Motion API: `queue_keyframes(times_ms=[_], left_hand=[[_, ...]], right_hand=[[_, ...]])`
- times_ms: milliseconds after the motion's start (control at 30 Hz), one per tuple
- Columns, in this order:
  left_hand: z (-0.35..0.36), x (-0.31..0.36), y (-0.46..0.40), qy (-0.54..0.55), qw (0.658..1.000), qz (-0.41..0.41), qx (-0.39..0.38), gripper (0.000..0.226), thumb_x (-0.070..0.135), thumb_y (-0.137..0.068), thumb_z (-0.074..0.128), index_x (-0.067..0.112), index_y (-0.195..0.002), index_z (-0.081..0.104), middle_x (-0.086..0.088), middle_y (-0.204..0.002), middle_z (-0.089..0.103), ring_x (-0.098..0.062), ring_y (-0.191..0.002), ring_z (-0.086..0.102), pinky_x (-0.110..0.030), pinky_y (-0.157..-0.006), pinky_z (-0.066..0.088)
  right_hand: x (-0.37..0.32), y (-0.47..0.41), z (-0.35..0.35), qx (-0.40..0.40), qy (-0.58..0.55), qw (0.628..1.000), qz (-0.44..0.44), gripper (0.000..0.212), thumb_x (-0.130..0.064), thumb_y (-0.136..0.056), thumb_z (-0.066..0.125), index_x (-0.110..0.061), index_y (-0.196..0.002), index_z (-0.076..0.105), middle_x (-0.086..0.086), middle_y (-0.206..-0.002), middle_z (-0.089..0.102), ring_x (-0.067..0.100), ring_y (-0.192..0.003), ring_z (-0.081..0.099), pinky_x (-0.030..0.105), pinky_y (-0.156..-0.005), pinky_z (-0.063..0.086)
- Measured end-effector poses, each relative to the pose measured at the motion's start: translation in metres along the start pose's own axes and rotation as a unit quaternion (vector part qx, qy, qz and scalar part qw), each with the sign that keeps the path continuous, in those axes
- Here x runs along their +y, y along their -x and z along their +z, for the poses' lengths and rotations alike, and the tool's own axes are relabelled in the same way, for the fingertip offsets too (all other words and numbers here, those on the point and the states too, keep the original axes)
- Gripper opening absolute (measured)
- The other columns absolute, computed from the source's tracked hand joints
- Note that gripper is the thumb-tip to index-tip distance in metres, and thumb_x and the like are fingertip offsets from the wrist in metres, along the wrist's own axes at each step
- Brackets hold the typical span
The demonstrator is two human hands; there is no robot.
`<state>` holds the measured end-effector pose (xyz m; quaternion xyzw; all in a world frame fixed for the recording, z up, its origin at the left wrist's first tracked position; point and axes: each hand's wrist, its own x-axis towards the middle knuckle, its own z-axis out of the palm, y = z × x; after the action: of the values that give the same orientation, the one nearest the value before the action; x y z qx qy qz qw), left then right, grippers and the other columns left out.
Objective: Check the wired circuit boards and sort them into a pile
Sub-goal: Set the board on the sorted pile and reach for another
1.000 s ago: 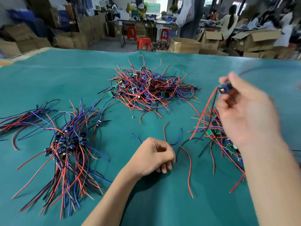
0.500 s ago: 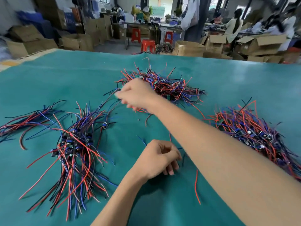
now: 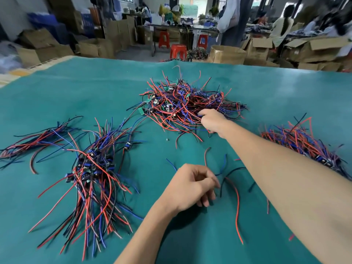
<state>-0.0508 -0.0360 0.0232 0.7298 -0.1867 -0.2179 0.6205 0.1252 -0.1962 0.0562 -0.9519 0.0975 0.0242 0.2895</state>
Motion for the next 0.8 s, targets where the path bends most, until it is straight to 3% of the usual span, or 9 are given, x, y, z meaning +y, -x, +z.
queue_keyframes(times_ms=[67,167,300,400,600,700,800], left_hand=[[0.0,0.0,0.0,0.0,1.0,0.0,-0.001,0.027,0.001,-0.089,0.051,0.017,-0.075,0.067,-0.001,-0.06,0.067,-0.013,-0.043,0.055,-0.02,-0.043,0.043],[-0.001,0.001,0.0,-0.002,1.0,-0.003,0.0,0.026,0.0,-0.09,0.051,0.017,-0.077,0.067,-0.002,-0.061,0.067,-0.013,-0.043,0.055,-0.02,-0.043,0.043],[-0.001,0.001,0.001,0.001,1.0,-0.001,0.0,0.025,0.0,-0.089,0.051,0.015,-0.078,0.068,-0.002,-0.061,0.067,-0.013,-0.044,0.055,-0.02,-0.043,0.043],[-0.001,0.001,0.002,0.003,1.0,0.0,0.002,0.023,0.0,-0.089,0.052,0.012,-0.08,0.068,-0.002,-0.061,0.067,-0.013,-0.044,0.056,-0.019,-0.044,0.043],[-0.002,0.0,0.0,0.013,1.0,0.001,0.013,0.021,0.0,-0.091,0.052,0.009,-0.082,0.068,-0.004,-0.064,0.068,-0.015,-0.046,0.057,-0.02,-0.044,0.043],[-0.001,-0.001,-0.002,0.028,0.999,0.001,0.024,0.019,-0.001,-0.092,0.051,0.007,-0.085,0.067,-0.006,-0.065,0.068,-0.015,-0.045,0.057,-0.02,-0.042,0.043],[0.001,-0.002,-0.004,0.041,0.998,0.004,0.037,0.018,-0.006,-0.091,0.05,0.005,-0.091,0.065,-0.007,-0.066,0.068,-0.016,-0.046,0.057,-0.021,-0.042,0.043]], right_hand=[[0.001,-0.003,-0.002,-0.018,-0.003,1.0,0.003,0.056,-0.006,-0.091,0.042,-0.022,-0.143,0.055,0.007,-0.113,0.054,0.03,-0.097,0.054,0.037,-0.076,0.051],[0.006,-0.003,-0.002,-0.012,0.003,1.0,0.001,0.046,-0.004,-0.09,0.045,-0.01,-0.133,0.061,0.015,-0.115,0.065,0.032,-0.089,0.057,0.038,-0.072,0.049],[0.015,0.007,-0.002,0.072,-0.038,0.997,-0.011,0.051,-0.003,-0.082,0.053,-0.019,-0.127,0.071,0.006,-0.134,0.067,0.027,-0.104,0.059,0.034,-0.097,0.049],[0.02,0.023,-0.004,0.163,-0.068,0.984,-0.021,0.047,-0.003,-0.08,0.057,-0.02,-0.12,0.076,0.002,-0.127,0.072,0.026,-0.122,0.061,0.03,-0.103,0.047],[0.041,0.077,-0.019,0.315,-0.175,0.933,-0.023,0.018,-0.017,-0.078,0.065,-0.027,-0.082,0.079,-0.003,-0.078,0.078,0.022,-0.078,0.074,0.035,-0.079,0.059],[0.055,0.112,-0.016,0.322,-0.316,0.892,-0.016,0.008,-0.024,-0.07,0.07,-0.025,-0.074,0.077,-0.003,-0.068,0.075,0.019,-0.067,0.075,0.047,-0.078,0.062],[0.061,0.136,-0.009,0.322,-0.422,0.848,0.014,0.01,-0.024,-0.067,0.078,-0.018,-0.065,0.07,0.002,-0.062,0.073,0.018,-0.056,0.072,0.045,-0.071,0.062]])
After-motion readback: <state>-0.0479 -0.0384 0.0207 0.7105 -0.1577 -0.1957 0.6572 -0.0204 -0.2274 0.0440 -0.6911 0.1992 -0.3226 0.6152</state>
